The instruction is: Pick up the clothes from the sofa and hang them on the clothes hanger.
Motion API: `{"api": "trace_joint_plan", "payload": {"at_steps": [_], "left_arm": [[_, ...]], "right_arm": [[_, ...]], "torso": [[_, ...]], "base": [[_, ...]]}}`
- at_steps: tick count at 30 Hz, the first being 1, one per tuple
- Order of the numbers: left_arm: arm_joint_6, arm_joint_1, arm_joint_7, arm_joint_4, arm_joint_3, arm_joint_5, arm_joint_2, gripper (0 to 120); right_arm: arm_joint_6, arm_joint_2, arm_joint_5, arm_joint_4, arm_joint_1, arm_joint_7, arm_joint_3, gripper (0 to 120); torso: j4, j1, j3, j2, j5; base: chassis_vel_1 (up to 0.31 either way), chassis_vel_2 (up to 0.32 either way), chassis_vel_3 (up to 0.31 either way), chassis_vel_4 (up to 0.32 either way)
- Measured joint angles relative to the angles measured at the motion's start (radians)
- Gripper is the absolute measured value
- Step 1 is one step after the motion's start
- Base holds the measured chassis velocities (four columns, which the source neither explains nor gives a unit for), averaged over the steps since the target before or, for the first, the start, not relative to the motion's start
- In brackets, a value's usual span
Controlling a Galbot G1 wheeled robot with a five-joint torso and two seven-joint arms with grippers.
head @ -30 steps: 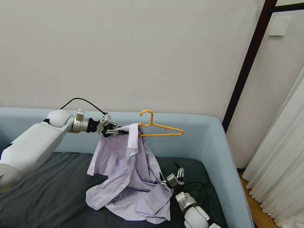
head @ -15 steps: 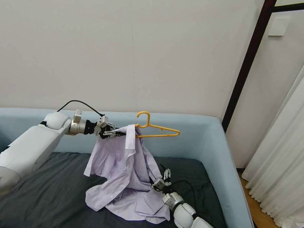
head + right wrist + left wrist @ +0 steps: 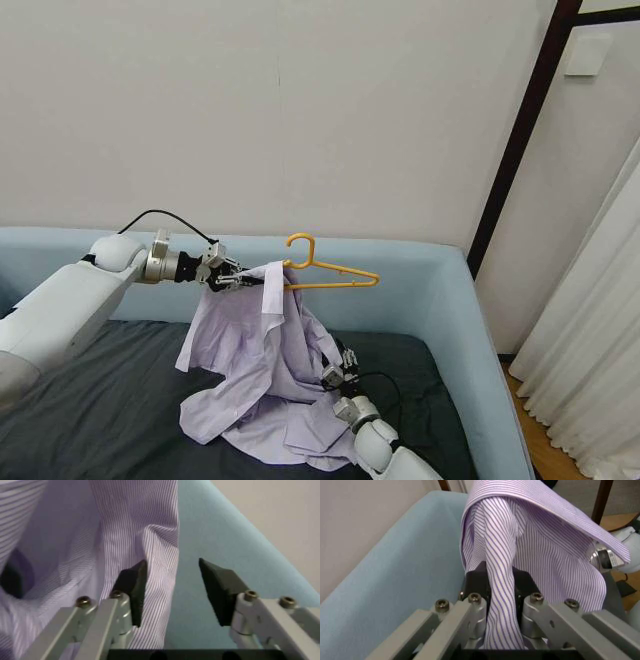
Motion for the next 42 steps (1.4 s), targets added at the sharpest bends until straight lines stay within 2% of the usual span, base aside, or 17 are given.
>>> {"api": "trace_joint_plan", "payload": {"at_steps": [1, 4, 6, 7, 11, 19, 22, 23, 24, 25, 27, 28, 33, 34, 38, 42], "left_arm": [[0.000, 0.000, 0.000, 0.000, 0.000, 0.000, 0.000, 7], [-0.003, 0.005, 0.001, 0.001, -0.005, 0.001, 0.000, 7], [-0.005, 0.007, 0.001, 0.001, -0.008, 0.002, -0.001, 7], [-0.005, 0.007, 0.001, 0.001, -0.008, 0.002, -0.001, 7], [-0.006, 0.010, 0.001, 0.001, -0.009, 0.002, -0.002, 7], [-0.009, 0.011, 0.001, 0.006, -0.009, 0.003, -0.009, 7], [-0.012, 0.013, 0.005, 0.014, -0.020, 0.003, -0.017, 7], [-0.012, 0.013, 0.005, 0.014, -0.020, 0.003, -0.017, 7], [-0.013, 0.013, 0.006, 0.017, -0.024, 0.003, -0.020, 7], [-0.017, 0.015, 0.011, 0.023, -0.032, 0.003, -0.024, 7], [-0.022, 0.016, 0.019, 0.031, -0.041, 0.003, -0.030, 7], [-0.022, 0.016, 0.019, 0.031, -0.041, 0.003, -0.030, 7], [-0.034, 0.018, 0.042, 0.054, -0.064, 0.000, -0.046, 7], [-0.034, 0.018, 0.042, 0.054, -0.064, 0.000, -0.046, 7], [-0.044, 0.008, 0.053, 0.071, -0.067, 0.001, -0.064, 7], [-0.051, 0.000, 0.057, 0.079, -0.067, 0.003, -0.074, 7]], "right_arm": [[0.000, 0.000, 0.000, 0.000, 0.000, 0.000, 0.000, 40], [-0.002, 0.000, 0.032, 0.005, 0.000, 0.002, 0.007, 25], [-0.005, -0.003, 0.065, 0.006, 0.003, -0.012, 0.011, 17], [-0.005, -0.003, 0.065, 0.006, 0.003, -0.012, 0.011, 17], [0.003, -0.009, 0.116, 0.003, 0.005, -0.069, 0.032, 0], [0.020, -0.033, 0.251, 0.023, 0.006, -0.134, 0.039, 0], [0.025, -0.056, 0.392, 0.076, 0.006, -0.169, 0.070, 0], [0.025, -0.056, 0.392, 0.076, 0.006, -0.169, 0.070, 0], [0.025, -0.065, 0.445, 0.095, 0.008, -0.181, 0.078, 0], [0.019, -0.092, 0.572, 0.139, 0.016, -0.203, 0.094, 0], [0.015, -0.135, 0.731, 0.194, 0.033, -0.238, 0.129, 0], [0.015, -0.135, 0.731, 0.194, 0.033, -0.238, 0.129, 0], [0.049, -0.251, 1.073, 0.287, 0.065, -0.333, 0.202, 0], [0.049, -0.251, 1.073, 0.287, 0.065, -0.333, 0.202, 0], [0.086, -0.287, 1.259, 0.365, 0.057, -0.440, 0.253, 0], [0.098, -0.302, 1.311, 0.411, 0.042, -0.483, 0.277, 0]], "torso": [[0.0000, 0.000, 0.000, 0.000, 0.0000], [0.0000, 0.000, 0.000, 0.000, -0.0001], [0.0000, 0.000, 0.000, 0.000, 0.0000], [0.0000, 0.000, 0.000, 0.000, 0.0000], [-0.0001, 0.000, 0.000, 0.000, 0.0000], [0.0000, 0.000, 0.000, 0.000, 0.0001], [0.0000, 0.000, 0.000, 0.000, 0.0002], [0.0000, 0.000, 0.000, 0.000, 0.0002], [0.0000, 0.000, 0.000, 0.000, 0.0002], [0.0000, 0.000, 0.000, 0.000, 0.0003], [0.0001, 0.000, 0.000, 0.000, 0.0002], [0.0001, 0.000, 0.000, 0.000, 0.0002], [-0.0005, 0.000, 0.000, 0.000, 0.0002], [-0.0005, 0.000, 0.000, 0.000, 0.0002], [0.0001, 0.000, 0.000, 0.000, 0.0002], [0.0000, 0.000, 0.000, 0.000, 0.0002]], "base": [[0.000, 0.000, 0.000, 0.000], [0.000, 0.000, 0.000, 0.000], [0.000, 0.000, 0.000, 0.000], [0.000, 0.000, 0.000, 0.000], [0.000, 0.000, 0.000, 0.000], [0.000, 0.000, 0.000, 0.000], [0.000, 0.000, 0.000, 0.000], [0.000, 0.000, 0.000, 0.000], [0.000, 0.000, 0.000, 0.000], [0.000, 0.000, 0.000, 0.000], [0.000, 0.000, 0.000, 0.000], [0.000, 0.000, 0.000, 0.000], [0.000, 0.000, 0.000, 0.000], [0.000, 0.000, 0.000, 0.000], [0.000, 0.000, 0.000, 0.000], [0.000, 0.000, 0.000, 0.000]]}}
